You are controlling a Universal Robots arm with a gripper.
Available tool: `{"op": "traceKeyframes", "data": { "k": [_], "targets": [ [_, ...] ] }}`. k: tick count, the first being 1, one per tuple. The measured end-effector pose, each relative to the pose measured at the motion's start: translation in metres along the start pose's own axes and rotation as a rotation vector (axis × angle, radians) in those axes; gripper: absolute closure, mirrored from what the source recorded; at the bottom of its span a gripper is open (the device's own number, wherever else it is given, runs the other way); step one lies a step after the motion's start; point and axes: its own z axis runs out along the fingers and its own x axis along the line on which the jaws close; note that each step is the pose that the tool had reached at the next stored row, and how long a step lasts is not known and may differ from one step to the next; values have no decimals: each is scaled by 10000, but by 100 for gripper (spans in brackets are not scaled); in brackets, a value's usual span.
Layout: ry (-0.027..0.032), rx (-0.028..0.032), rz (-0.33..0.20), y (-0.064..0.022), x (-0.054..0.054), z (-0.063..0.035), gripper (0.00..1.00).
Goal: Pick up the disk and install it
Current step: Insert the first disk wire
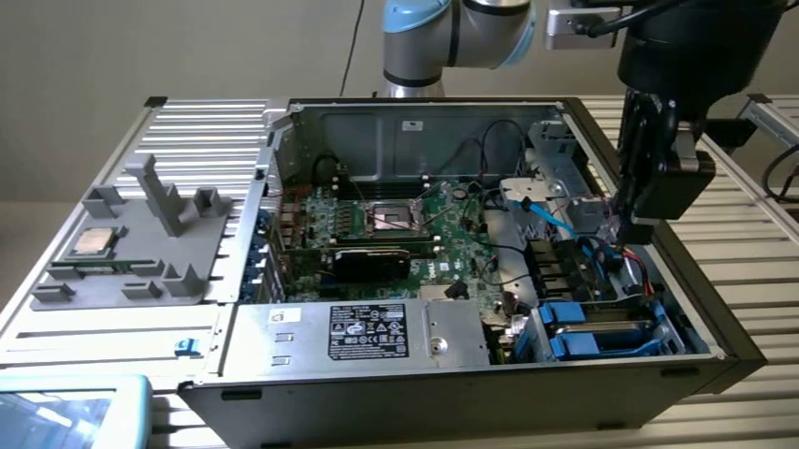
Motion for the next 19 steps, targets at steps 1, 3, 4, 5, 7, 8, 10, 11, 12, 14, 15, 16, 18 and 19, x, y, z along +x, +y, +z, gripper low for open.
{"op": "traceKeyframes", "data": {
  "k": [1,3,4,5,7,8,10,11,12,14,15,16,18,19],
  "targets": [
    [1,-4,0,-4,8,-6,56],
    [0,-10,-1,-13,36,-6,56],
    [-22,-20,5,-25,72,0,56],
    [-38,-27,7,-30,87,3,56],
    [-42,-29,8,-31,92,4,56],
    [-43,-29,8,-31,92,4,56],
    [-42,-29,8,-32,92,4,56],
    [-42,-29,7,-32,92,4,56],
    [-42,-29,8,-32,93,4,56],
    [-43,-29,8,-32,92,4,56],
    [-42,-29,8,-31,92,4,56],
    [-42,-29,8,-31,92,4,56],
    [-42,-29,7,-32,92,4,56],
    [-42,-29,8,-31,93,4,56]
  ]
}}
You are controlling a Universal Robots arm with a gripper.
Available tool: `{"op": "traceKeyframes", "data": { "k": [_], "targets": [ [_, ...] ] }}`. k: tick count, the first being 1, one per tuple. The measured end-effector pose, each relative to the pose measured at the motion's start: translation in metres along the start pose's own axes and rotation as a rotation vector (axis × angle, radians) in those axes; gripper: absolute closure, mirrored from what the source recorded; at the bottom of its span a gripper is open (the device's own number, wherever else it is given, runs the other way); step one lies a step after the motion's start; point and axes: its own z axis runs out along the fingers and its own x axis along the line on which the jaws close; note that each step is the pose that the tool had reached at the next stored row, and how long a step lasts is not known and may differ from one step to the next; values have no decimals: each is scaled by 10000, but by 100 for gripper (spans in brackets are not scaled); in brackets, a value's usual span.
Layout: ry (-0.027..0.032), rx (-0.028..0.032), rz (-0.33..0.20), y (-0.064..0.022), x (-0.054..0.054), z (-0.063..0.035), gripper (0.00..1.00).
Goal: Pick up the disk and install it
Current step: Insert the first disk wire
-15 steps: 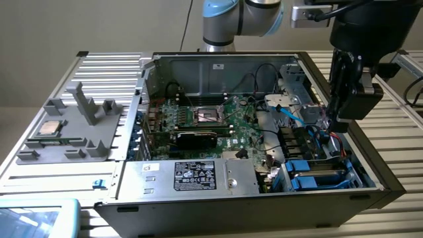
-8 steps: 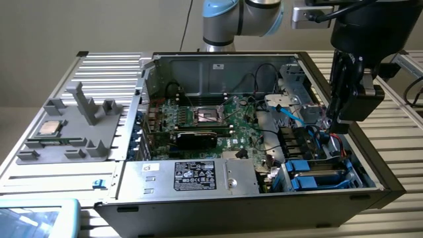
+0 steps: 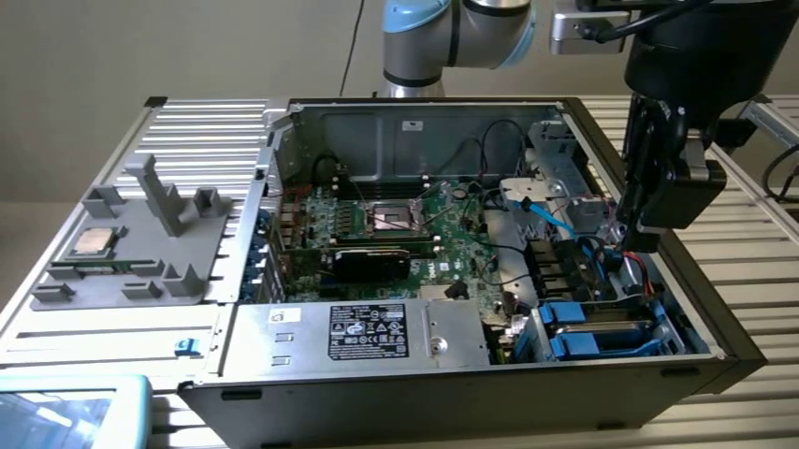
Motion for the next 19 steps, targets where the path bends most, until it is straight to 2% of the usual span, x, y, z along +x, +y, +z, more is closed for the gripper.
{"op": "traceKeyframes", "data": {
  "k": [3,8,13,16,19],
  "targets": [
    [-4,5,0,-3,12,1,56],
    [-40,6,-36,-38,127,22,56],
    [-98,46,-434,-32,152,29,56],
    [-127,33,-742,-30,156,41,56],
    [-125,-36,-912,-35,178,60,56]
  ]
}}
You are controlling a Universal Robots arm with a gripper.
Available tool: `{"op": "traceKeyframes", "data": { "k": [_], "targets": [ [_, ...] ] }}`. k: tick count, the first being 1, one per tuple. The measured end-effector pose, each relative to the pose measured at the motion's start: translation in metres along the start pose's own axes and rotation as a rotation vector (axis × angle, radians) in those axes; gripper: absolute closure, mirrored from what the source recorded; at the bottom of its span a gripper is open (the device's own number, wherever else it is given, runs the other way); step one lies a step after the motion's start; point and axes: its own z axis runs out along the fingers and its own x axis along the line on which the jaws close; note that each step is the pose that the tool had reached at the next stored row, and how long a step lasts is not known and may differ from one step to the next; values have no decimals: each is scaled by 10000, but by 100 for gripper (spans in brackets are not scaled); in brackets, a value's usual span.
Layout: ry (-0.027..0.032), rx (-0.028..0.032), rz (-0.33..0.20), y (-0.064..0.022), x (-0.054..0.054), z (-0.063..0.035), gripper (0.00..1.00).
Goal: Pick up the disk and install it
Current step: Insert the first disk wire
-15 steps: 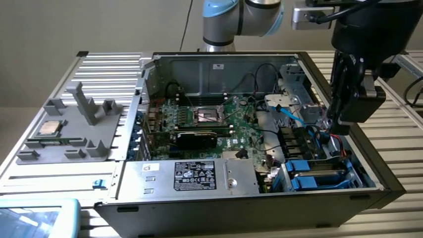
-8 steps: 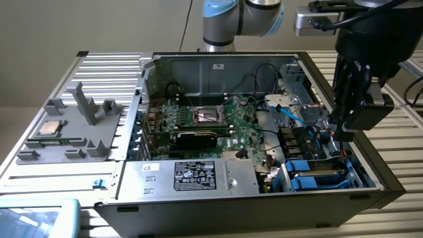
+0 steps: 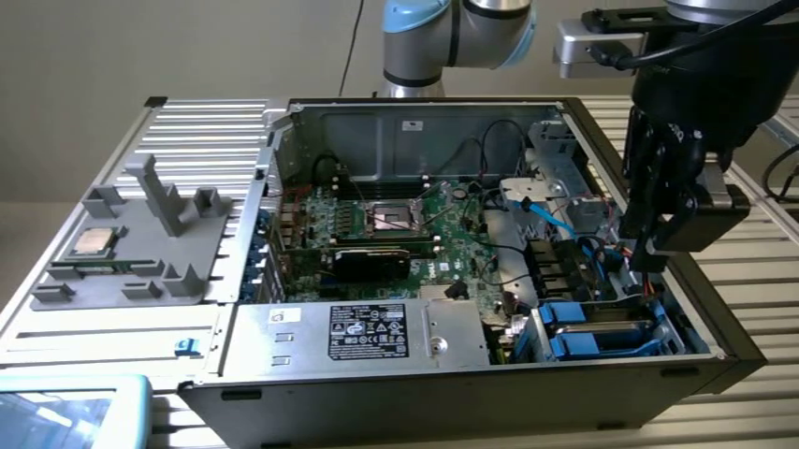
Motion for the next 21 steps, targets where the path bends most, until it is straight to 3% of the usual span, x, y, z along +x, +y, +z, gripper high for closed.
{"op": "traceKeyframes", "data": {
  "k": [2,11,17,21],
  "targets": [
    [0,-37,-114,-3,14,10,56],
    [43,-337,-346,-33,140,88,56],
    [-7,-565,-462,-52,171,143,56],
    [-64,-596,-709,-78,161,175,56]
  ]
}}
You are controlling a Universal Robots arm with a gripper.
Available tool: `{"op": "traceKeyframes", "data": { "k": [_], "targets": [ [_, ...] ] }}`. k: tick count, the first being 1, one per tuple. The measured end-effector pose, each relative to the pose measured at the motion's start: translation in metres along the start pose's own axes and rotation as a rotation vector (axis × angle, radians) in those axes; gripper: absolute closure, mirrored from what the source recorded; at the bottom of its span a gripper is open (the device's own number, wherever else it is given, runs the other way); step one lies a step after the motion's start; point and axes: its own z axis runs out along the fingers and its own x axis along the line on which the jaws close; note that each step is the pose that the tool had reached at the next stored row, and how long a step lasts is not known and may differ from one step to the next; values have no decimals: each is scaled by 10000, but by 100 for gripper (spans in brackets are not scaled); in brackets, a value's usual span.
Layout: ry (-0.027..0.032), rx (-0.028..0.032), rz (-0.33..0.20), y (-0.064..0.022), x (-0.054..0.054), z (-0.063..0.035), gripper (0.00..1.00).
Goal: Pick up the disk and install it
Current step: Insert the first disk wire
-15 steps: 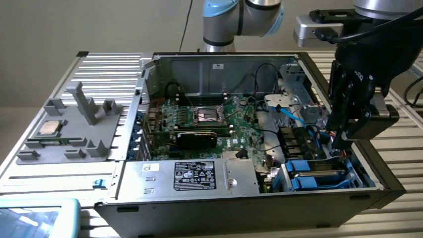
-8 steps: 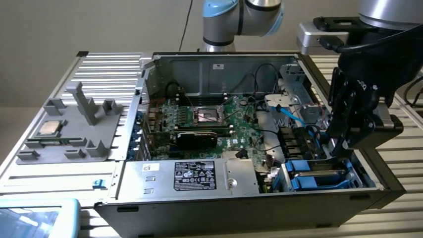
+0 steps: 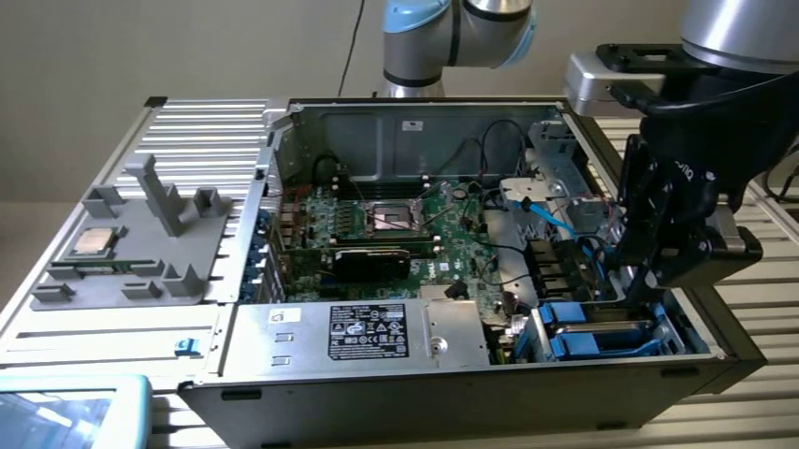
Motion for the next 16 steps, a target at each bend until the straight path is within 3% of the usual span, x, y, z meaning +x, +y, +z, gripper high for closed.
{"op": "traceKeyframes", "data": {
  "k": [5,13,16],
  "targets": [
    [-33,52,-485,-40,-12,39,56],
    [-206,171,-1865,-38,-19,95,56],
    [-238,173,-2355,-36,-21,120,56]
  ]
}}
